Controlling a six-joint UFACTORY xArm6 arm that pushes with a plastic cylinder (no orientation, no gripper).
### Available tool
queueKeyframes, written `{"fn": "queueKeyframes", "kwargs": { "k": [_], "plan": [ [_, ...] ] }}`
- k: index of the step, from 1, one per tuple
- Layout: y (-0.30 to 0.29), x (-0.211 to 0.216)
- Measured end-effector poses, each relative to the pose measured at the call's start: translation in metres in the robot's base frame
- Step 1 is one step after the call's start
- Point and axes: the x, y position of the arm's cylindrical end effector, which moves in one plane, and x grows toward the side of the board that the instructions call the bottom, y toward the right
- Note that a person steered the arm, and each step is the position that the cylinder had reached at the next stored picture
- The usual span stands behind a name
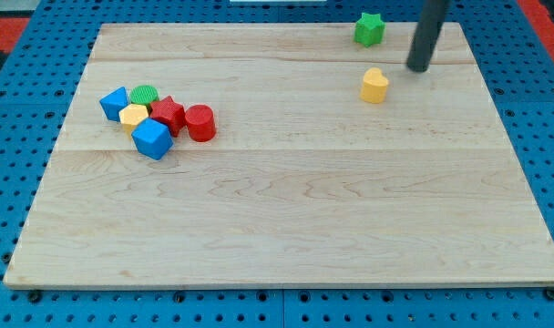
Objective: Move your arm closer to the group of blocks
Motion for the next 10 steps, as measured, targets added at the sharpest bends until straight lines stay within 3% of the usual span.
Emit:
{"fn": "queueKeyframes", "kwargs": {
  "k": [1, 2, 4, 5, 6, 8, 10],
  "plan": [
    [-0.006, -0.073],
    [-0.035, -0.076],
    [-0.138, -0.035],
    [-0.095, 0.002],
    [-0.115, 0.034],
    [-0.209, 0.046],
    [-0.242, 0.046]
  ]
}}
